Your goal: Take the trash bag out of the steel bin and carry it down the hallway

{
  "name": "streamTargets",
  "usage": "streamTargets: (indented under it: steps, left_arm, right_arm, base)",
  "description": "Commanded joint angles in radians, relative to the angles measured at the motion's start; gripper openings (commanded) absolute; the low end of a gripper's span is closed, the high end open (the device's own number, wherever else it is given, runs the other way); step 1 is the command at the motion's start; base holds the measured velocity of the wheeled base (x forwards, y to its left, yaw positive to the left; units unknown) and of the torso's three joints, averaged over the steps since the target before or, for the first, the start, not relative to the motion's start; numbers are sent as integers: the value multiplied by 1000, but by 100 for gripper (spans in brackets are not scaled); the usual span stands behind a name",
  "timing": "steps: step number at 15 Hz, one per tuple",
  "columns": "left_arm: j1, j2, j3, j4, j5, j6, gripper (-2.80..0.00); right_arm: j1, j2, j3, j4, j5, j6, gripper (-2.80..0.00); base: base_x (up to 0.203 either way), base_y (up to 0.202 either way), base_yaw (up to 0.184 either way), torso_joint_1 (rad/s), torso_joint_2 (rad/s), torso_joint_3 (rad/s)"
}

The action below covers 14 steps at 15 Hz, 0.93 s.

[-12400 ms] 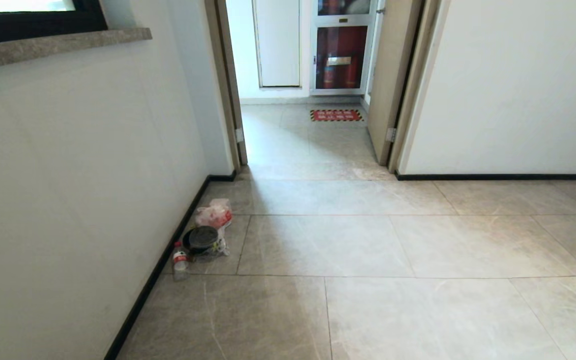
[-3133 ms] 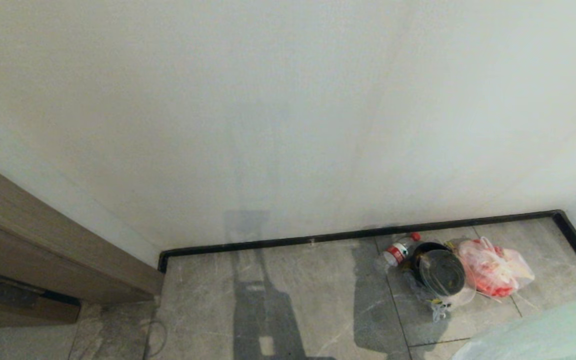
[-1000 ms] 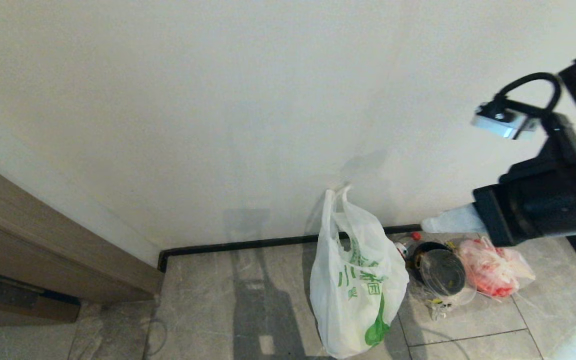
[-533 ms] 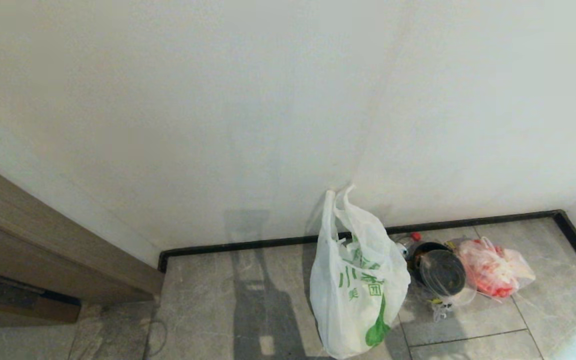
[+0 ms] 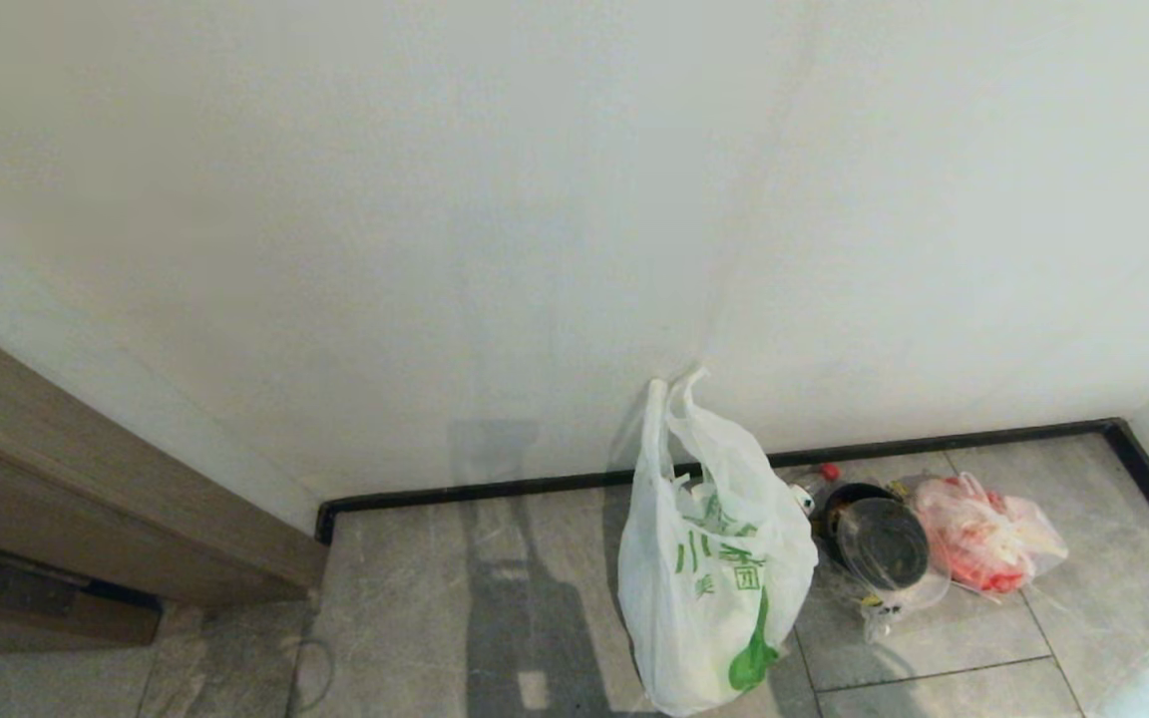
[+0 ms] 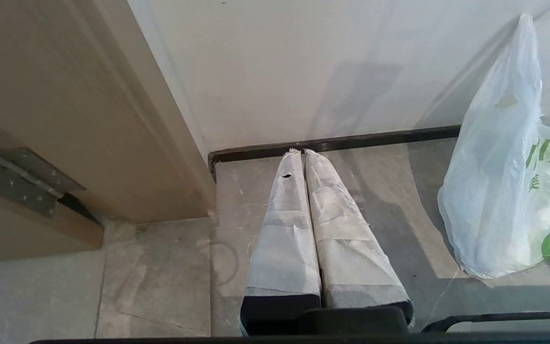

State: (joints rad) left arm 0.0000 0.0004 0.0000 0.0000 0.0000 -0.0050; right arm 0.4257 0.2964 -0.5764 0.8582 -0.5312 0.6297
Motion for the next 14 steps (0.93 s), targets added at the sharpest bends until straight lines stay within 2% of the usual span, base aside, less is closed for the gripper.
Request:
streamTargets:
  steps: [1,2,5,6,7,8,9,10,11,12,14]
  left_arm:
    - [0,1,0,0,0,-1,-280]
    - [0,1,0,0,0,-1,-280]
    - [0,1,0,-1,0,-1,-280]
    - [0,1,0,0,0,0,-280]
    - [0,1,0,0,0,-1,-280]
    - [0,1,0,0,0,0,-280]
    - [0,1,0,0,0,0,-280]
    - [0,1,0,0,0,0,-280]
    - [0,1,0,0,0,0,-280]
    - [0,1,0,0,0,0,-280]
    - [0,1,0,0,0,0,-280]
  right_arm:
    - [-65,97,-51,-24,29,16,-280]
    - [-100,106,-45,-46,45,12,-280]
    - [-108,39,71,-74,55,-24,-280]
    - [-142,36,79,-78,63,-28,-280]
    - [-213,19,91,-86,90,-50,-280]
    - [-277,-22,132,-114,123,-124,-280]
    - [-303,-46,193,-200,127,-189,-280]
    - [-314,-53,241,-348,118,-234,-280]
    - [-329,-58,327,-505,115,-318,-280]
    - [-371,-59,386,-648,140,-405,-280]
    - [-437,-31,453,-926,257,-524,-280]
  base:
    - [0,0,0,0,0,0]
    - [0,0,0,0,0,0]
    - [0,0,0,0,0,0]
    - [0,0,0,0,0,0]
    - [0,0,0,0,0,0]
    - [0,0,0,0,0,0]
    - [0,0,0,0,0,0]
    - [0,0,0,0,0,0]
    - [0,0,0,0,0,0]
    - [0,0,0,0,0,0]
    - [0,0,0,0,0,0]
